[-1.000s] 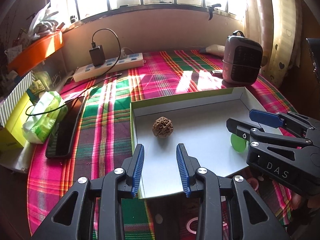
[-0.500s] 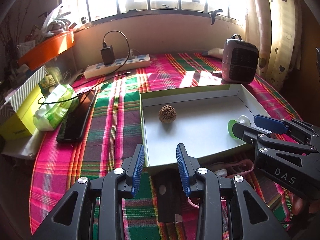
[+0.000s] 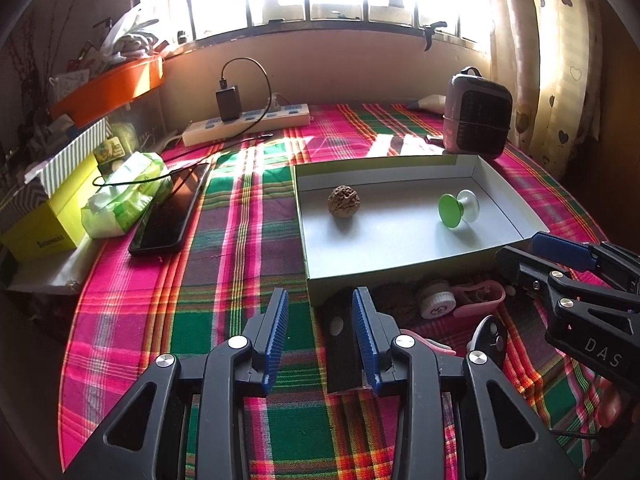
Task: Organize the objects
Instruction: 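Lift both tools out of the box toward the remaining objects, then grasp the black flashlight with the left tool while the right tool grasps the black disc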
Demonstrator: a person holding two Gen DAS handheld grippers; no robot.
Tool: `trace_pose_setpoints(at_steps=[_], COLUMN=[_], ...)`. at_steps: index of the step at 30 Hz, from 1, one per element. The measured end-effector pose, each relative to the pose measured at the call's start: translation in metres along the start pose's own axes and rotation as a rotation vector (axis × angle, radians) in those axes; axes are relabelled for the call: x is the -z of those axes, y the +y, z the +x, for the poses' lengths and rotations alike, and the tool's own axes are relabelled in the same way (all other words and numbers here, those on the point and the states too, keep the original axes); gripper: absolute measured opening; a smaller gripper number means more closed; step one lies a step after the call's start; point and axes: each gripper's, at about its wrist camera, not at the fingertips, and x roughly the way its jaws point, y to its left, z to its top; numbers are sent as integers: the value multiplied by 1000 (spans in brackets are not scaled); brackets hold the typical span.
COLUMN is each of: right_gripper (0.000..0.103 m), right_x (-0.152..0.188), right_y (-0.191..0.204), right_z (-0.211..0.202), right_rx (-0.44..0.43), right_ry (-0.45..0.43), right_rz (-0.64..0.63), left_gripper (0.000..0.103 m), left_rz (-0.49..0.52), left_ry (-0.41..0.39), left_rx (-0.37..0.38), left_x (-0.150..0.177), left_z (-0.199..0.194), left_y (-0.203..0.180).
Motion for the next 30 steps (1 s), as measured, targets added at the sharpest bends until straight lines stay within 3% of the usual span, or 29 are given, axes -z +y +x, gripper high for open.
trace_pose_setpoints(at_steps=[12,17,30], right_gripper=[51,51,51], right_x=[20,26,39], right_y=[-9,-6,4], right_z=[-10,-13,-7], right_rx=[-3,-10,-72], right_ry=[0,-1,40], right_rz=[13,1,-9], left_gripper=[32,36,37], left_rz=[-33,-51,-91], left_ry=[-7,8,56], left_rx=[53,85,163], left_x=[17,23,32], left_z=[-12,-12,-2], left_y=[10,13,15])
